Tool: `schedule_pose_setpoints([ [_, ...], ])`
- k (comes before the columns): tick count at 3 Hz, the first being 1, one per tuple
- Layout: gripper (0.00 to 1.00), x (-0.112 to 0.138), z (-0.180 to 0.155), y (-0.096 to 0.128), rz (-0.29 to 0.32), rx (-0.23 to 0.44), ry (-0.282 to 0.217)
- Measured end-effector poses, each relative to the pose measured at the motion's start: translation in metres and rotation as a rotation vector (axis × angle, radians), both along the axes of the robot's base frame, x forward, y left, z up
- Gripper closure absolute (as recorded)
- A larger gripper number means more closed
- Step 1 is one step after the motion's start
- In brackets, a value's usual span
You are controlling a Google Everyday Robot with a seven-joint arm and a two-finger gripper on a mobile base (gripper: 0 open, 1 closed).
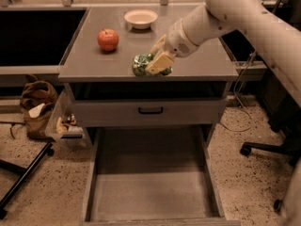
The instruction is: Pick green can from middle drawer and place on counter
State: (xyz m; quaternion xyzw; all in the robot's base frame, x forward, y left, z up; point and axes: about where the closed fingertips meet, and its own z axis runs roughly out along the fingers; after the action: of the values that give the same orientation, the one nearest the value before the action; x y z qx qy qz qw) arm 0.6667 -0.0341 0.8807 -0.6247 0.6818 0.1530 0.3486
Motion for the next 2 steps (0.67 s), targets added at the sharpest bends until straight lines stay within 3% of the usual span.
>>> schedule_pose_setpoints([
  [1, 1.00, 0.038, 0.037, 0.003, -0.030, -0.010, -0.077],
  [2, 1.00, 0.064, 0.053, 0.002, -0.086, -0.019, -0.129],
])
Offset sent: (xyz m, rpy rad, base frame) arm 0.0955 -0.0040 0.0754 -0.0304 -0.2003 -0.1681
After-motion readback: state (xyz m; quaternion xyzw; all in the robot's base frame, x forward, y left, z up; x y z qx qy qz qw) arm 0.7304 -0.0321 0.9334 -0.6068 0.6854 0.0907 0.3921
